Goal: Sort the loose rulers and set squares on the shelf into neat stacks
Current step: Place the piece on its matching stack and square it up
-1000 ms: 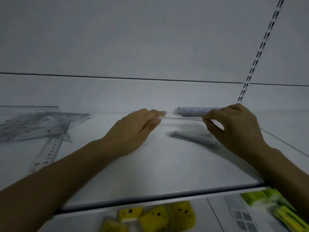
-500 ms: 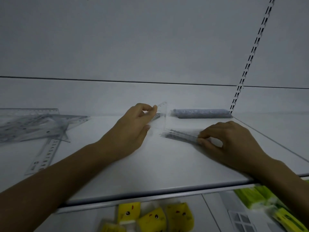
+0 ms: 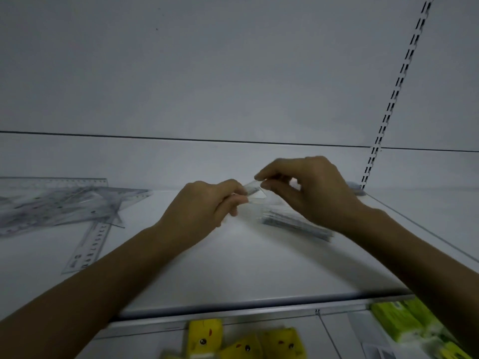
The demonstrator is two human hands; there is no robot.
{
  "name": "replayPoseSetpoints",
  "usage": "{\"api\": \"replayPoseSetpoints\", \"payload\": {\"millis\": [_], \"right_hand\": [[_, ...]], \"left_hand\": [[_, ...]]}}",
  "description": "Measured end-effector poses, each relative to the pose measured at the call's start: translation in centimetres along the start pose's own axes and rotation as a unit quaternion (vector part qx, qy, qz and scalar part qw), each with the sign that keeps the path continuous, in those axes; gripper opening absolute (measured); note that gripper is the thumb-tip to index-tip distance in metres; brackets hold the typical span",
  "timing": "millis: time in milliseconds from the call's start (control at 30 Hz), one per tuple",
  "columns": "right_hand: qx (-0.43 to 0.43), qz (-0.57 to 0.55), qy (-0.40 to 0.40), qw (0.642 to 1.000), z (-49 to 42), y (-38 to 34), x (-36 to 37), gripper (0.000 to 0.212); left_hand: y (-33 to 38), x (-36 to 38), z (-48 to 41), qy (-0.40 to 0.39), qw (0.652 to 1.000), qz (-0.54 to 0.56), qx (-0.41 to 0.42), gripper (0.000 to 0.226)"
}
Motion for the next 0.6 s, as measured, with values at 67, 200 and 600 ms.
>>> {"api": "replayPoseSetpoints", "payload": {"millis": [67,200,600], "right_hand": [[0.064,-0.013,-0.036,0.997,-2.4,0.6,0.8,0.006],[0.163,-0.043,-0.042,0.985,-6.6,2.8,3.3,0.008],[-0.022,0.311,-0.113,0.943,-6.4,3.1,10.7,0.021]], "left_hand": [[-1.5,-0.6,0.4,0.008,0.997,-0.063,-0.047,0.042],[-5.3,-2.2,1.9,0.032,0.980,-0.068,-0.183,0.029],[-7.1,-1.9,2.9,-0.001,0.973,-0.093,-0.211,0.031]]}}
Point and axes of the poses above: each hand's wrist, its own z-axis away from the middle knuckle, its own x-axis out of the palm, y = z × x, the point moved 6 cm from there along -z, towards the middle knuckle, and after that the axes turned 13 degrees about x, right-handed, at the moved point
